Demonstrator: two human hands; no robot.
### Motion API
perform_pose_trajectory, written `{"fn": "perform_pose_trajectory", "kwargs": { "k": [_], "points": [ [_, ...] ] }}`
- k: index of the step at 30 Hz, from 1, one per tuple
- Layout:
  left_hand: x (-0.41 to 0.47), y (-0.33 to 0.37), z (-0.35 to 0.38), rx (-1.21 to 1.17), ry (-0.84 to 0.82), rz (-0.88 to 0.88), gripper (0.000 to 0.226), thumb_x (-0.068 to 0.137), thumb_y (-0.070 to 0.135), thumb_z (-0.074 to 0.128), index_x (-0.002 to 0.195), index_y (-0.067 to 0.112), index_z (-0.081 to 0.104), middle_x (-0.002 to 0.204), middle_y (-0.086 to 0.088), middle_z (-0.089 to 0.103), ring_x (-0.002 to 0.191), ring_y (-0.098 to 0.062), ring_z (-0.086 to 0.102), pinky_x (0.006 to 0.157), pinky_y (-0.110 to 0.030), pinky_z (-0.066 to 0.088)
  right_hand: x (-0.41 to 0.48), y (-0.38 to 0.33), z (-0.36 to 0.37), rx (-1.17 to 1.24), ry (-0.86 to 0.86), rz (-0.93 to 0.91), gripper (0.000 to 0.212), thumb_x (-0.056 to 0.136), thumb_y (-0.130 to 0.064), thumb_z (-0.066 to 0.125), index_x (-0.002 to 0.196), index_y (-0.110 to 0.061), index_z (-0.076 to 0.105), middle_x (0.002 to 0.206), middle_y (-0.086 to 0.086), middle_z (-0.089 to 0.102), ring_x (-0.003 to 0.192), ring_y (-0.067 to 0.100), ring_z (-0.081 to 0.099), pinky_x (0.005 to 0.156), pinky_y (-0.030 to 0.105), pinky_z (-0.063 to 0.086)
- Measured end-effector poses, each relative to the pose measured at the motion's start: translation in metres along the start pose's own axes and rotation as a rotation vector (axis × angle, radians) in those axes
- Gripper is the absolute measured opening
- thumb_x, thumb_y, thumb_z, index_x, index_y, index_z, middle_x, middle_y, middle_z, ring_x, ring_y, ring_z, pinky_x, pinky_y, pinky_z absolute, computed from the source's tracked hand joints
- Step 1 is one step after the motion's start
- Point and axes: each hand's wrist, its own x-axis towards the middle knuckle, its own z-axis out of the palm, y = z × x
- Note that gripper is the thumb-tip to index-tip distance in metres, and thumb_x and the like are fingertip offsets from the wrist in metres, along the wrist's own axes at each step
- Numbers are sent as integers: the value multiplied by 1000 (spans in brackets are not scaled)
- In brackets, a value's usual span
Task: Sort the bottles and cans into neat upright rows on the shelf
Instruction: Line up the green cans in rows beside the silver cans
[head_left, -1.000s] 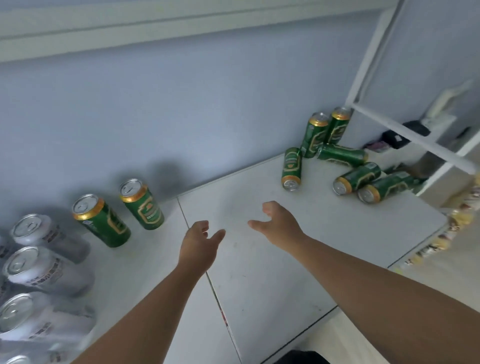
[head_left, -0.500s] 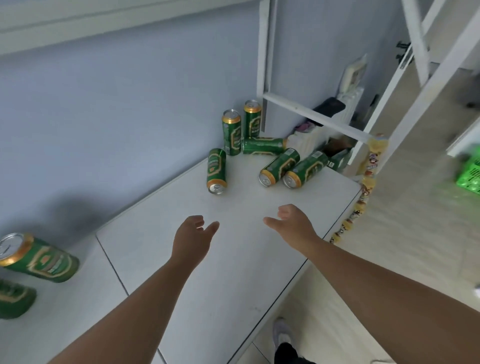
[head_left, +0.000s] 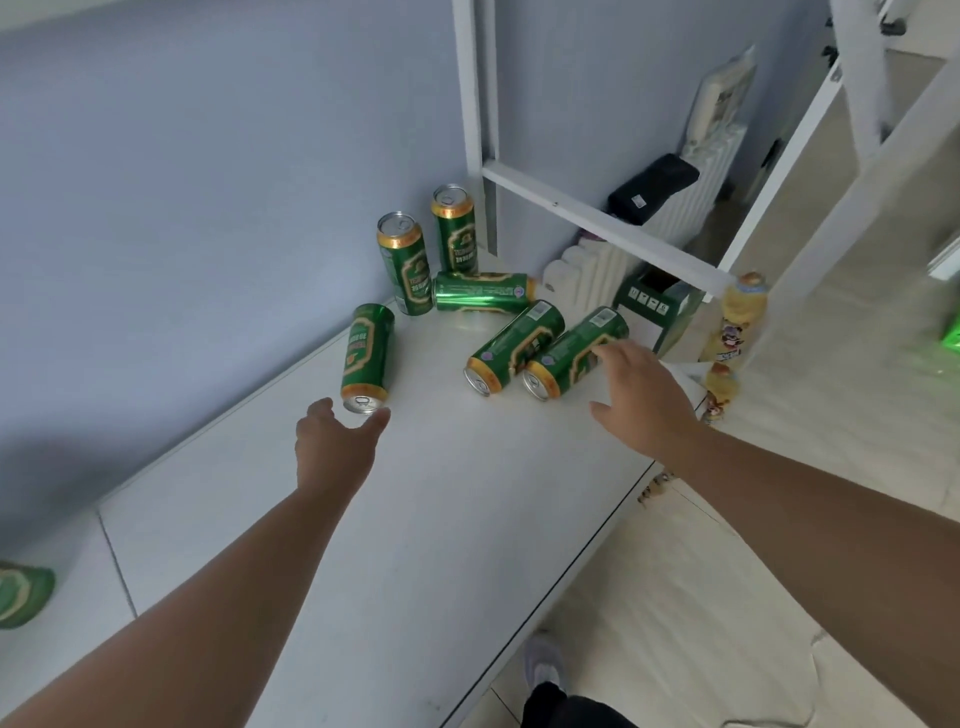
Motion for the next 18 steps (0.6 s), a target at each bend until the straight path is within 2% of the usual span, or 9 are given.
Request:
{"fn": "perform_pose_trajectory", "kwargs": {
  "k": [5,8,11,14,18],
  "points": [
    [28,10,14,92,44,-30,96,78,54,76,153,11,34,146,-15,47,133,-35,46,101,-52,48,42,25,-5,-252,-2,-224,75,76,-27,80,140,-8,45,141,12,51,133,31,46,109,45,42],
    [40,15,21,98,39,-72,96,77,60,74,151,12,35,142,-12,51,129,-34,49,97,-53,51,58,28,-4,-307,-25,-308,73,75,-24,79,139,-10,47,141,10,52,136,30,44,111,47,40],
    [45,18,27,91,33,-118,96,72,68,68,146,14,39,130,-10,57,117,-33,55,91,-52,55,67,30,-1,-356,-38,-372,68,74,-23,79,135,-11,50,134,9,56,131,30,48,110,46,41],
    [47,21,34,96,38,-151,84,74,66,69,135,14,46,117,-8,57,108,-31,56,86,-51,56,76,32,0,-367,-46,-416,65,73,-20,78,132,-10,52,126,10,57,124,31,51,107,47,43],
    [49,23,42,79,42,-196,79,72,67,71,128,16,49,112,-7,58,106,-30,55,82,-50,57,86,35,2,-375,-51,-451,63,73,-20,79,130,-10,54,125,9,58,120,29,54,105,46,44]
  ]
}}
